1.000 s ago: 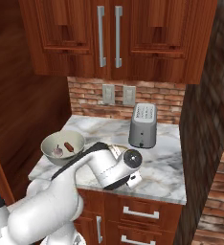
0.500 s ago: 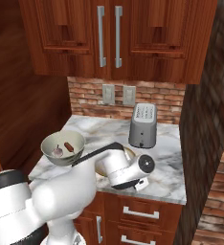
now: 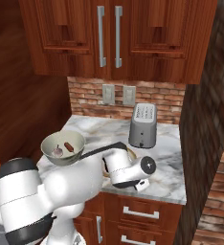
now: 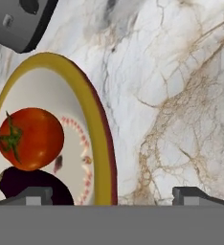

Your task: Place the bowl containing the tomato and eggplant in the microwave. Close the microwave door and press the start button to microwave the meal.

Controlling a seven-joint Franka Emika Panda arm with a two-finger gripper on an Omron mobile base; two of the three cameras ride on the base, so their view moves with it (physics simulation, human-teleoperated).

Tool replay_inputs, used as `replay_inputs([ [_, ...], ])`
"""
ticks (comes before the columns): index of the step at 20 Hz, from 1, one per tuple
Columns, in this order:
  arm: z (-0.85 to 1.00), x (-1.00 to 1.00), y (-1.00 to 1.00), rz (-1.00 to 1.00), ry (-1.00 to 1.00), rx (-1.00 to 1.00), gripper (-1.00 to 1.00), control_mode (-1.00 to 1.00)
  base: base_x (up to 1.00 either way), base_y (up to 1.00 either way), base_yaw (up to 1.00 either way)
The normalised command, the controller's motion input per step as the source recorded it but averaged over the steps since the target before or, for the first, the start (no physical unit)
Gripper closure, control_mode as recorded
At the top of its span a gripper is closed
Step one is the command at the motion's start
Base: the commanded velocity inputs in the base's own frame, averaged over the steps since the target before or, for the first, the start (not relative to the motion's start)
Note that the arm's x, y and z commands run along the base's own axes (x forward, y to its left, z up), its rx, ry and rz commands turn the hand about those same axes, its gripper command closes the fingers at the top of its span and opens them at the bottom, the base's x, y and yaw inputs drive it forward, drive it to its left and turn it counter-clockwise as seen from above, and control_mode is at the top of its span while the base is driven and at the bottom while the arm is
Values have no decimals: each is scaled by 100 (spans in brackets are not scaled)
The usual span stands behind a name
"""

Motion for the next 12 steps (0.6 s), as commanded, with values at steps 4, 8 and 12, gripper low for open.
replay_inputs([
  [4, -11, 10, 21, 0, 0, 0, -100, -100, 0, 0, 0],
  [8, -12, 9, 18, 0, 0, 0, -100, -100, 0, 0, 0],
  [12, -12, 8, 14, 0, 0, 0, -100, -100, 0, 0, 0],
])
